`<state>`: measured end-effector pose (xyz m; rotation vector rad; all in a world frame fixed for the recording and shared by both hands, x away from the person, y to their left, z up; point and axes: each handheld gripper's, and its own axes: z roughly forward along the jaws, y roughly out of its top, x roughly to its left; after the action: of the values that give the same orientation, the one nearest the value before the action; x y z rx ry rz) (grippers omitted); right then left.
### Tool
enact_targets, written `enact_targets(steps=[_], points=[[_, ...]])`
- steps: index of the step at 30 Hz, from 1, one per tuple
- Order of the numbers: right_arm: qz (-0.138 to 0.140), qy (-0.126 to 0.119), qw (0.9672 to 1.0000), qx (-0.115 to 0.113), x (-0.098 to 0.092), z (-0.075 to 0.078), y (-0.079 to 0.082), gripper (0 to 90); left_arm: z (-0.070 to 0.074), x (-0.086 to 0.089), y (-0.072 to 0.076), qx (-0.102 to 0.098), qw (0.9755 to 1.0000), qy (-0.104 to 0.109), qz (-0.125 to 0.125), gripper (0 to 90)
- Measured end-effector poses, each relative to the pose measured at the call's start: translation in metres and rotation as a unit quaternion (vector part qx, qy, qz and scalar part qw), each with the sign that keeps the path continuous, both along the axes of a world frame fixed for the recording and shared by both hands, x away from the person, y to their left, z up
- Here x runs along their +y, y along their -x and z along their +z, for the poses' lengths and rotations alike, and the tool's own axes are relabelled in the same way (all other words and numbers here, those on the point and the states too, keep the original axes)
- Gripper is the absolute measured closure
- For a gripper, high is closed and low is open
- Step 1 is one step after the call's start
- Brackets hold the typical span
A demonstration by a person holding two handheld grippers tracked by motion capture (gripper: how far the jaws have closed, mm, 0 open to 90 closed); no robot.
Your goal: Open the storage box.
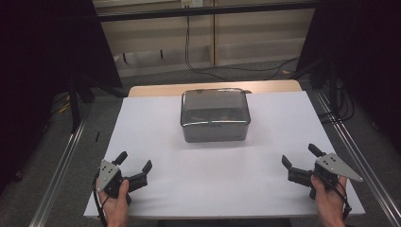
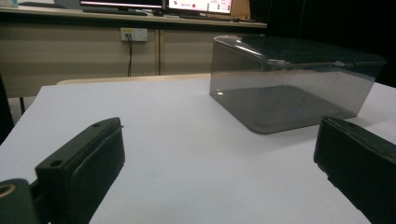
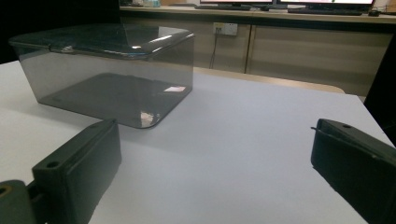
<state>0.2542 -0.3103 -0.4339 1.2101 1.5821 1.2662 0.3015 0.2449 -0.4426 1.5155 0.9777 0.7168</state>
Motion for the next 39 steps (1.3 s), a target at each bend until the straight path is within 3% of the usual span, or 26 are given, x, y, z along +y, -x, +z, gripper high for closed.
enact_targets(steps=[11, 17, 22, 28, 30, 39], points=[[0.008, -0.009, 0.9999, -0.007, -0.002, -0.002, -0.003, 2.2, 0.0, 0.0, -0.001, 0.001, 1.0, 0.002, 0.001, 2.4], [0.032, -0.025, 0.9992, 0.0, -0.001, -0.001, -0.003, 1.9, 0.0, -0.001, -0.001, 0.003, 1.0, 0.0, 0.006, 2.5], [0.052, -0.019, 0.9985, 0.003, 0.004, 0.001, -0.004, 1.3, 0.0, -0.001, 0.0, 0.003, 1.0, -0.004, 0.005, 2.4], [0.07, -0.018, 0.9973, 0.009, 0.011, 0.001, -0.005, 1.3, -0.002, -0.004, 0.003, 0.007, 0.9999, -0.003, -0.012, 2.2], [0.074, -0.016, 0.9971, 0.009, 0.014, 0.001, -0.005, 1.2, 0.001, -0.005, 0.002, -0.002, 0.9999, -0.004, -0.01, 2.3], [0.084, -0.016, 0.9963, 0.007, 0.026, 0.002, -0.009, 0.0, 0.001, -0.005, 0.002, 0.001, 0.9999, 0.0, -0.011, 2.3]])
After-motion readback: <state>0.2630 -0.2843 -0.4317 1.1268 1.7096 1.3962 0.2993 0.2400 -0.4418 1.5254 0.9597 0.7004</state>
